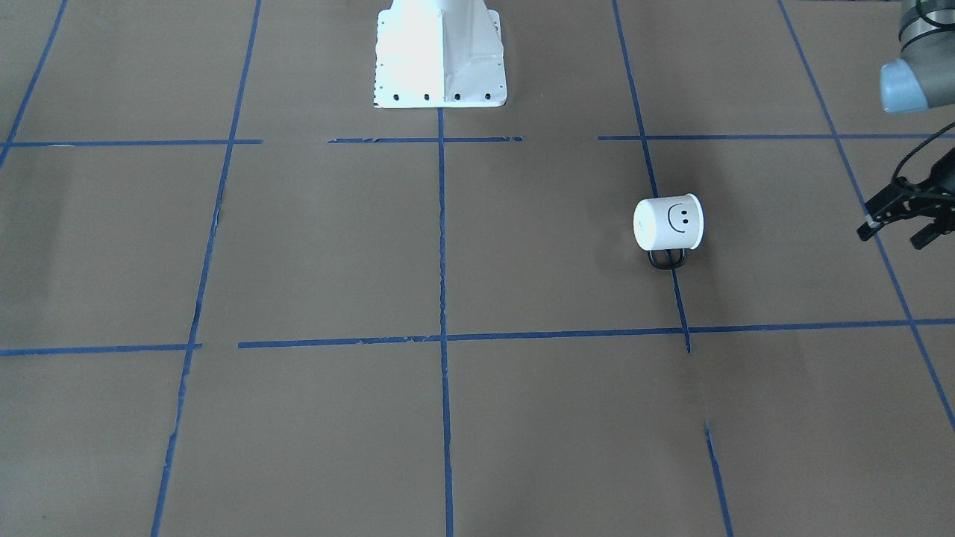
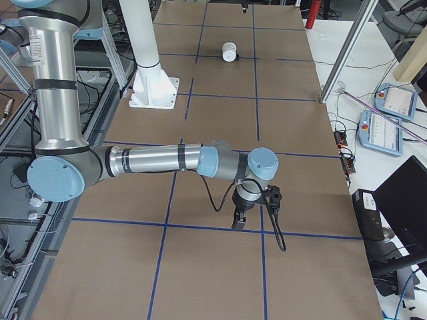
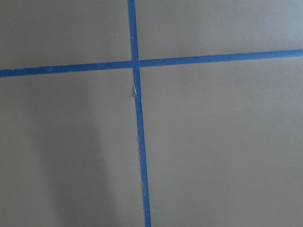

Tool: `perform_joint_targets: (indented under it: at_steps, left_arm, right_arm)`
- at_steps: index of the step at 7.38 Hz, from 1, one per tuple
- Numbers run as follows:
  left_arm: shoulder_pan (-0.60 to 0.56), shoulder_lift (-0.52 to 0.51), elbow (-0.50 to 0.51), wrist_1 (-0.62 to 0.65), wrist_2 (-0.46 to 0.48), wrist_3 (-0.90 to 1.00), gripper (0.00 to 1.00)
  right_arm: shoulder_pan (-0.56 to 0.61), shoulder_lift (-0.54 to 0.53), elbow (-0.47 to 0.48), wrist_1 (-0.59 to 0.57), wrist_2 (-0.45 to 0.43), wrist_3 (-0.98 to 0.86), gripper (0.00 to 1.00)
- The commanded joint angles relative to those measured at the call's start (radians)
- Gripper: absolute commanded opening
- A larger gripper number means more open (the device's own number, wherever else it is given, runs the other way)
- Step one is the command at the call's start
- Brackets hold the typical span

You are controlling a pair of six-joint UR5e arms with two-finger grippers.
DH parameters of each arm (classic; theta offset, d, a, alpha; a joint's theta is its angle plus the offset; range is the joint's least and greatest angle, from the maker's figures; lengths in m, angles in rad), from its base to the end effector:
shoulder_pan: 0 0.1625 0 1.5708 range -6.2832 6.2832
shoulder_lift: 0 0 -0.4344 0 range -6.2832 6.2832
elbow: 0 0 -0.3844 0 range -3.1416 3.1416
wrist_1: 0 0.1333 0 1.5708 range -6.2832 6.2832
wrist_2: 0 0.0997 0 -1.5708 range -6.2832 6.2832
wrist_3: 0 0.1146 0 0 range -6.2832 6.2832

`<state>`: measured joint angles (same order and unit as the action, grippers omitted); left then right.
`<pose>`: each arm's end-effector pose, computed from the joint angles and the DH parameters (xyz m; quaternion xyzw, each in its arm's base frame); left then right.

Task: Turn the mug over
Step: 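Move the left gripper toward the open end of the sideways white mug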

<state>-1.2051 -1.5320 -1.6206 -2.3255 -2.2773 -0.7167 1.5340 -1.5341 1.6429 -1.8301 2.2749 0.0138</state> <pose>0.1237 -0.4878 0.5861 0.1351 0.4556 -0.0247 0.8795 0.0413 -0.4854 0.6562 -0.0792 -0.3420 0.0152 0.9362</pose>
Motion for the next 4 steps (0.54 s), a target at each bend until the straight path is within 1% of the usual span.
perform_joint_targets:
  at_steps: [1,2,4]
  left_arm:
    - [0.213,0.021,-0.011,-0.164,0.243,-0.365,1.00]
    - [0.282,0.021,-0.030,-0.164,0.328,-0.450,1.00]
    - [0.385,0.023,-0.112,-0.167,0.383,-0.649,1.00]
  right_arm:
    - [0.000,0.000,0.000,0.000,0.000,0.000,1.00]
    - [0.000,0.000,0.000,0.000,0.000,0.000,1.00]
    - [0.000,0.000,0.000,0.000,0.000,0.000,1.00]
